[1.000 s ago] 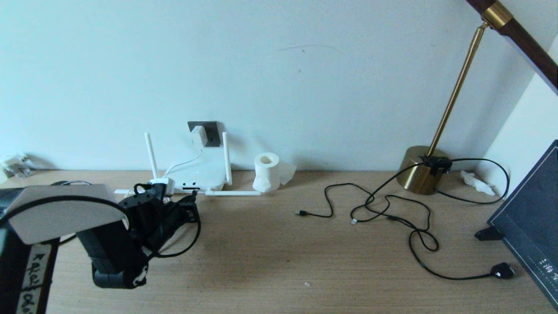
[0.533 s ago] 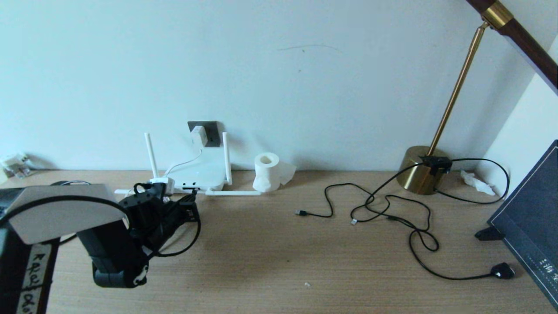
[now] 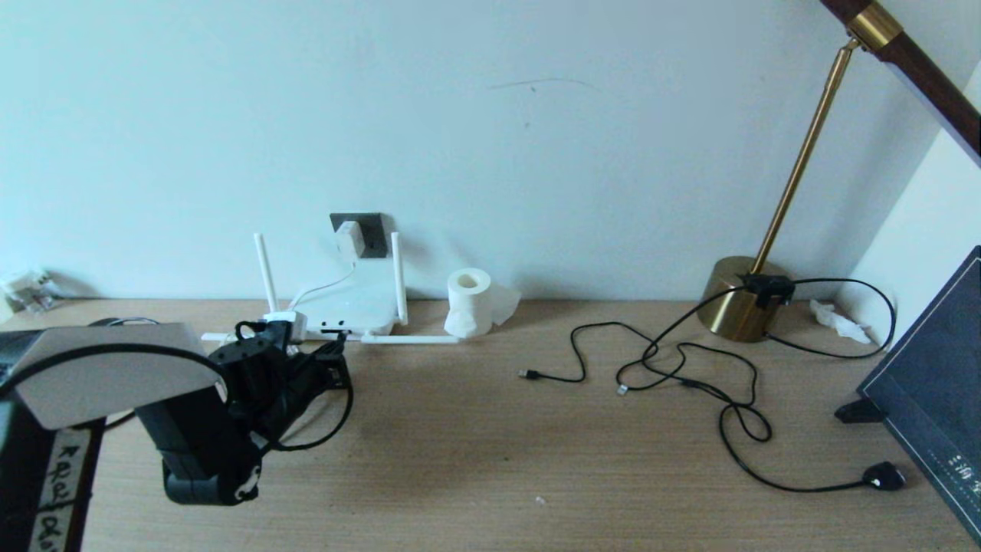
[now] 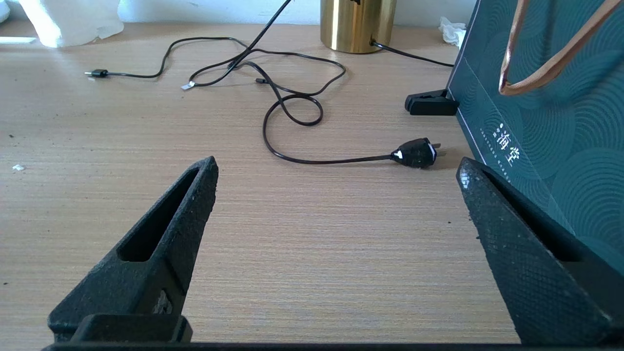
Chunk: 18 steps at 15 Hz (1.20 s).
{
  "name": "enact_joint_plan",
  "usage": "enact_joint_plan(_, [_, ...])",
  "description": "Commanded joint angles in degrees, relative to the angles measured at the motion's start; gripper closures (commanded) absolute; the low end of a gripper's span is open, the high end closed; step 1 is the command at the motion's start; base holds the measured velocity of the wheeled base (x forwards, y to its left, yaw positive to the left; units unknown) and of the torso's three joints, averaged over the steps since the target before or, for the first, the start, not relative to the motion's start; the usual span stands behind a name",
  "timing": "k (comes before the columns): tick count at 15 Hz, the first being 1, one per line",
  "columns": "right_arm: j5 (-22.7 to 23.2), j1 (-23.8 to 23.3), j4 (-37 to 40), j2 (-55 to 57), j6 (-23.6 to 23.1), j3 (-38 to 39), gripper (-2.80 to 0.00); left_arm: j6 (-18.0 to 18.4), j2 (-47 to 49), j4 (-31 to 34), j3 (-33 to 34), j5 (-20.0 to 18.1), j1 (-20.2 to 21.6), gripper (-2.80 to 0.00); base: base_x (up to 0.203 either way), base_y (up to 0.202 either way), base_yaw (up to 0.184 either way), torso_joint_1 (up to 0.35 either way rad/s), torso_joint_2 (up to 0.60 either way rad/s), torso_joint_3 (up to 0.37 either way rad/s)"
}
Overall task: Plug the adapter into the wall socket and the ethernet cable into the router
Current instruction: Plug cable into router interface
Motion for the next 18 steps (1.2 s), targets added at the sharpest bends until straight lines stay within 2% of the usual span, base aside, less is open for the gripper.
enact_joint_plan(1, [0.0,0.0,-0.1,0.0,0.0,0.1,-2.8,0.0,0.2,-0.5,0.0,0.0,0.0,0.0,0.0,0.0,0.0,0.0,0.0,0.0])
enact_joint_plan(18, [0.0,0.0,-0.1,0.0,0.0,0.1,-2.8,-0.1,1.0,-0.5,-1.0,0.0,0.0,0.0,0.0,0.0,0.0,0.0,0.0,0.0])
